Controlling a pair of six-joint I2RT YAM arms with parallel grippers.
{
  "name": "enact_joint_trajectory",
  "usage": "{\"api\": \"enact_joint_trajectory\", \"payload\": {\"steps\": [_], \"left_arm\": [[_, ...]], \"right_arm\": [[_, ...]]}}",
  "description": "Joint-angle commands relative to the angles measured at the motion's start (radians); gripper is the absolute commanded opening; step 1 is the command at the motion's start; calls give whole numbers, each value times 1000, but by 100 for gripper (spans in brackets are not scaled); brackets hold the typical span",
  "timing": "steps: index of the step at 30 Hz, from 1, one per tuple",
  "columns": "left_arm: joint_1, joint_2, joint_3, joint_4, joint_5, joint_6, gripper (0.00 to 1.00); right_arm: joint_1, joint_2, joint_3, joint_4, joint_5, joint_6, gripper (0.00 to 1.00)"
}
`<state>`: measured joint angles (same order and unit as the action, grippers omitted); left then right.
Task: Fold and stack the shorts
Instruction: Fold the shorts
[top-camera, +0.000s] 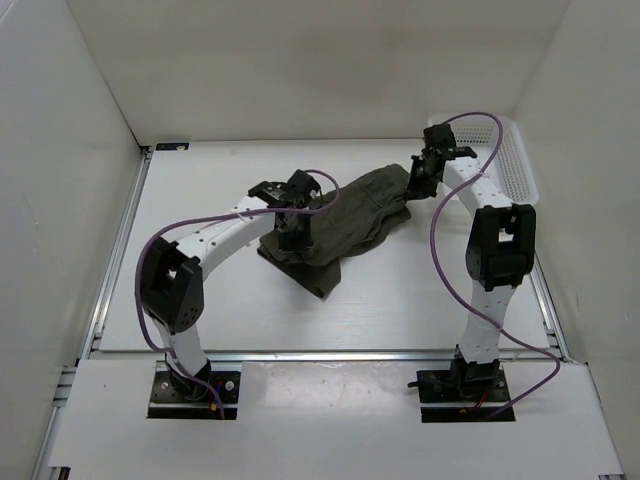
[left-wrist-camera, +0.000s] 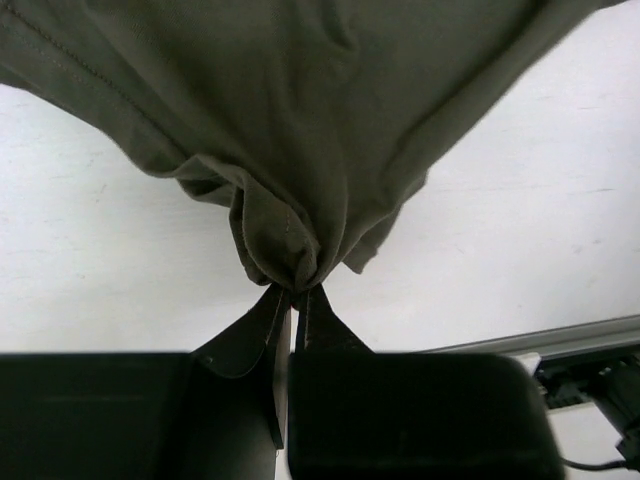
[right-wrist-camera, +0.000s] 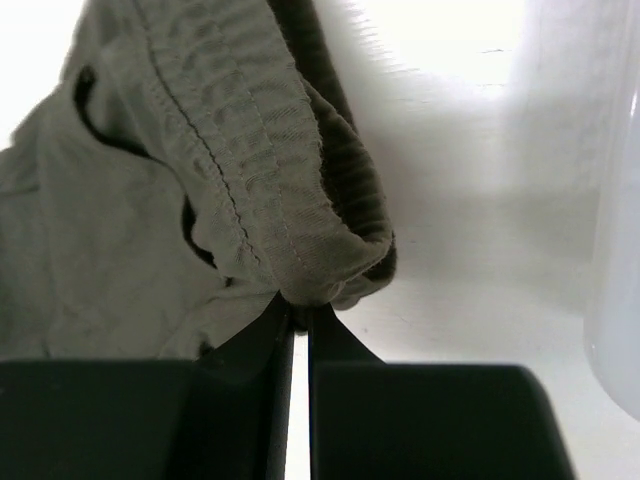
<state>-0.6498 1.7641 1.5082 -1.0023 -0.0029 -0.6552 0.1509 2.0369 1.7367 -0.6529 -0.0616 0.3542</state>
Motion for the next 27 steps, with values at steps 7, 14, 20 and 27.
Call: {"api": "enact_joint_trajectory", "payload": {"steps": [7, 14, 20, 27], "left_arm": [[-105, -55, -104, 21, 12, -37, 10], [-191, -68, -138, 30, 34, -40, 77], [-246, -3, -118, 30, 15, -40, 90], [-255, 43, -100, 62, -14, -50, 100]], "right_arm": [[-1, -86, -71, -16, 77, -4, 0], [-1, -76, -60, -16, 48, 5, 56], [39, -104, -60, -16, 29, 23, 65], [49, -174, -107, -16, 65, 45, 78]]}}
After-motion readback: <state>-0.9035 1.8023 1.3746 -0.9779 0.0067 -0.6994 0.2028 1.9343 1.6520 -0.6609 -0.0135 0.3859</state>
